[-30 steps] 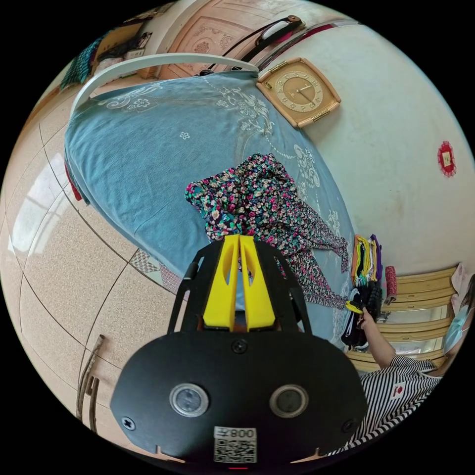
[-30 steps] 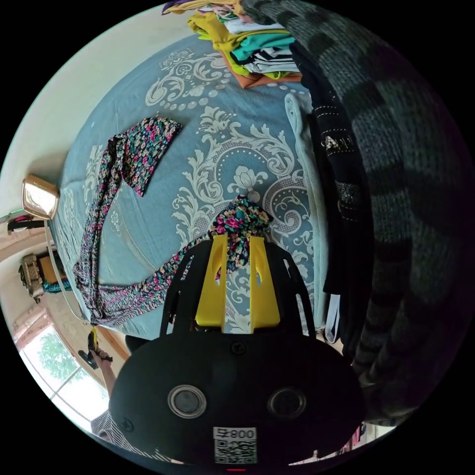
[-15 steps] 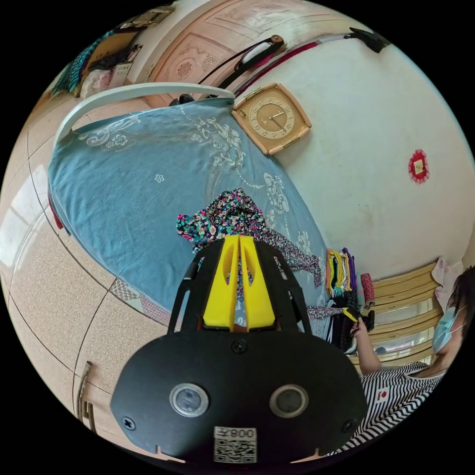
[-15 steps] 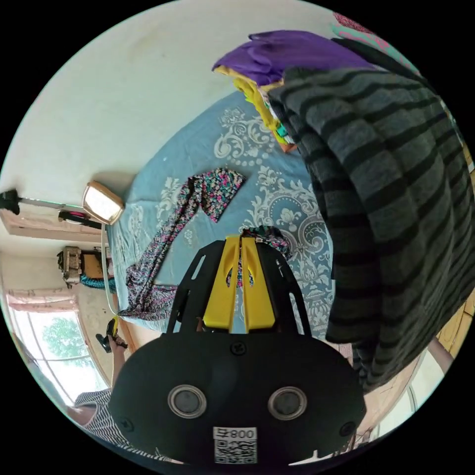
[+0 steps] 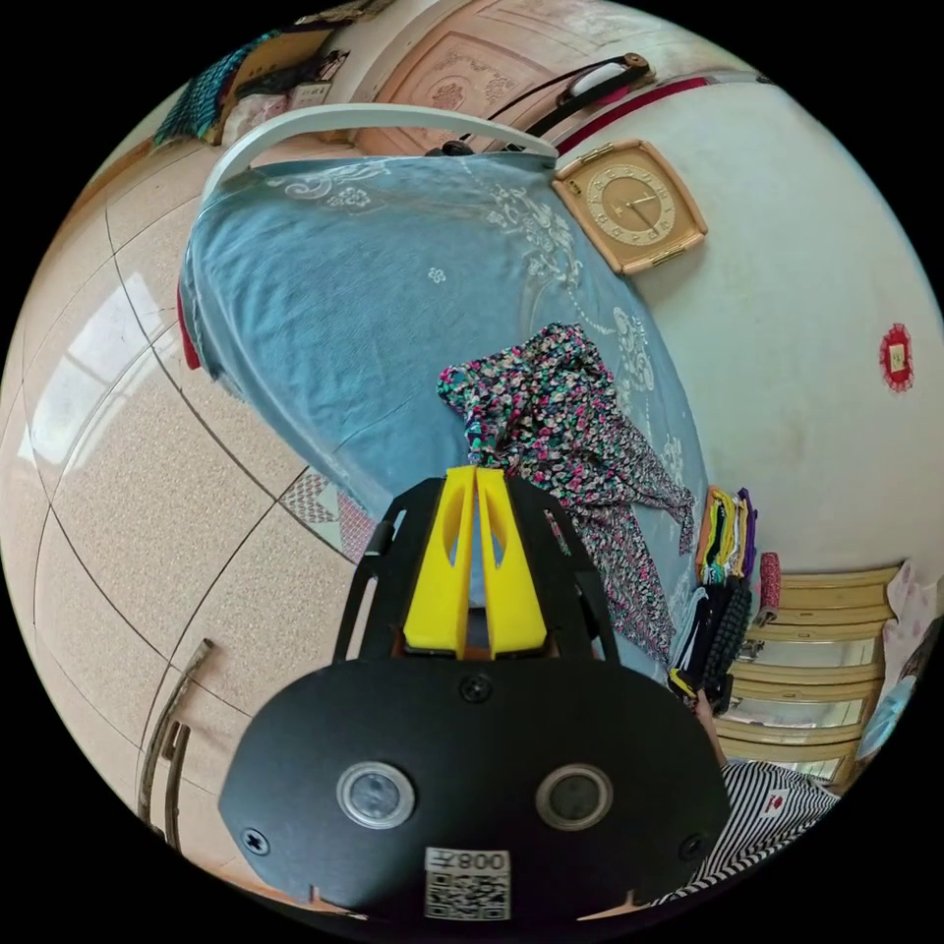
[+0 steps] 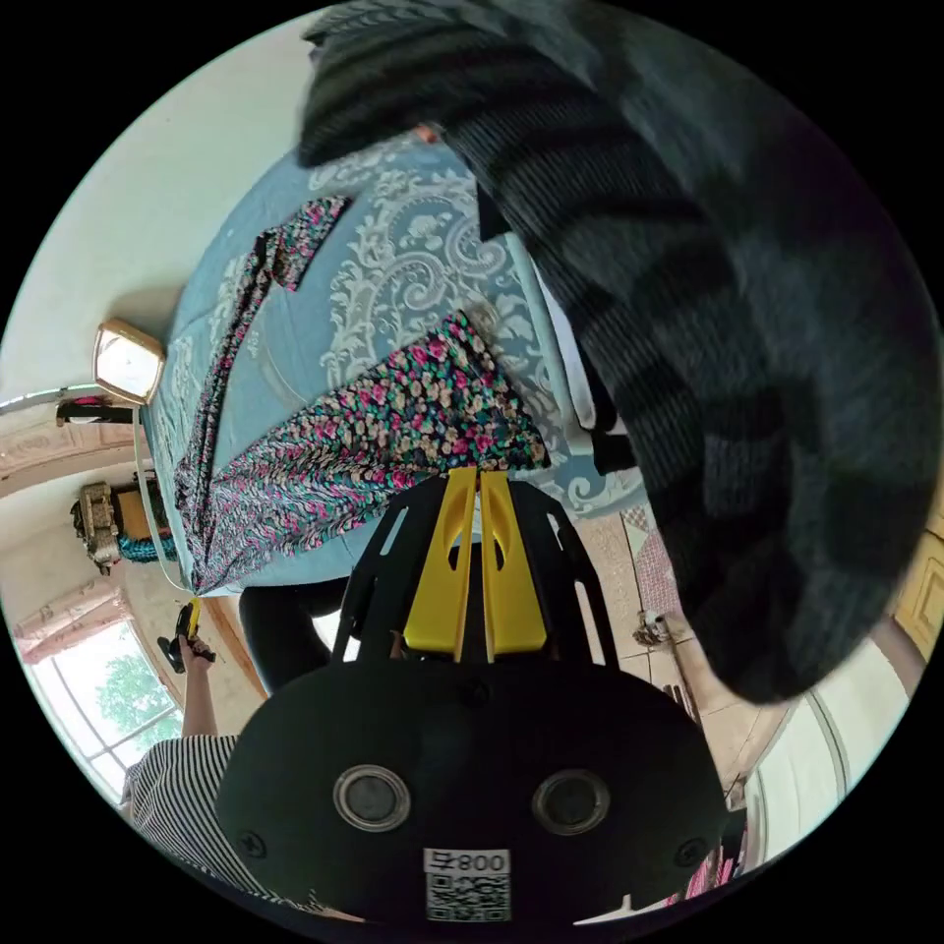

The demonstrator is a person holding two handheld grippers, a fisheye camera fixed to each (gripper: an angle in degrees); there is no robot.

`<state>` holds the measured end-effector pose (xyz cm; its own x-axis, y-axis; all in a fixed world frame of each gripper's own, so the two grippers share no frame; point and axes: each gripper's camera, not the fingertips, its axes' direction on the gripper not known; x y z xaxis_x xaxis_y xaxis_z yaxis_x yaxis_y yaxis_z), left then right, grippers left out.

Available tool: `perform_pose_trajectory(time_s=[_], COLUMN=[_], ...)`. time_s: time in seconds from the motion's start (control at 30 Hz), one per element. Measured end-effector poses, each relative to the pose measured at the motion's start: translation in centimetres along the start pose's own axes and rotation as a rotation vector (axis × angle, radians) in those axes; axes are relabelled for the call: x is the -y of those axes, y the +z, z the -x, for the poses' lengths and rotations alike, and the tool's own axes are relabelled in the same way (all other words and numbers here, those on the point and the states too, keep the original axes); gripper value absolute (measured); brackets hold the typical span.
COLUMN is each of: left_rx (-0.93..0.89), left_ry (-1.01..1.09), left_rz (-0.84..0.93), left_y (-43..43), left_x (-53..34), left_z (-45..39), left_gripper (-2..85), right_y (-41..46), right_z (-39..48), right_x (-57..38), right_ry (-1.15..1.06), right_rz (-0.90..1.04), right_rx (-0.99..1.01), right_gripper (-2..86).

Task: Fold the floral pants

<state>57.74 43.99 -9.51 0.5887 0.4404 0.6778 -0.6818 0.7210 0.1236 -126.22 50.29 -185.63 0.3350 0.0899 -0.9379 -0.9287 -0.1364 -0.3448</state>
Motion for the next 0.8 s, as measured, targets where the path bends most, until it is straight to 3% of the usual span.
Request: perform_pose_trajectory(time_s=[0.3, 0.5, 0.63, 0.8], left_rx=[0.135, 0.201, 0.093, -0.098], left_ry=[-0.01, -0.022, 0.026, 0.277], left_rz=[0.061, -0.004, -0.055, 0.114], left_y=[0.4, -0.4, -0.9, 3.9], left_x=[1.7, 2.2, 2.3, 2.6], left_z=[-3.7, -7.2, -10.1, -19.2], left_gripper=[0.0, 0.2, 0.2, 0.2], right_y=[1.3, -0.2, -2.8, -4.4], right_z=[-1.3, 0.4, 1.8, 9.9], right_x=[-1.8, -2.6, -4.2, -4.6], right_ry=[0.027, 0.027, 0.041, -0.144], right_rz=[0.044, -0.011, -0.071, -0.17], right_rx=[0.022, 0.019, -0.017, -0.098], right_gripper=[0.2, 0.4, 0.3, 0.1])
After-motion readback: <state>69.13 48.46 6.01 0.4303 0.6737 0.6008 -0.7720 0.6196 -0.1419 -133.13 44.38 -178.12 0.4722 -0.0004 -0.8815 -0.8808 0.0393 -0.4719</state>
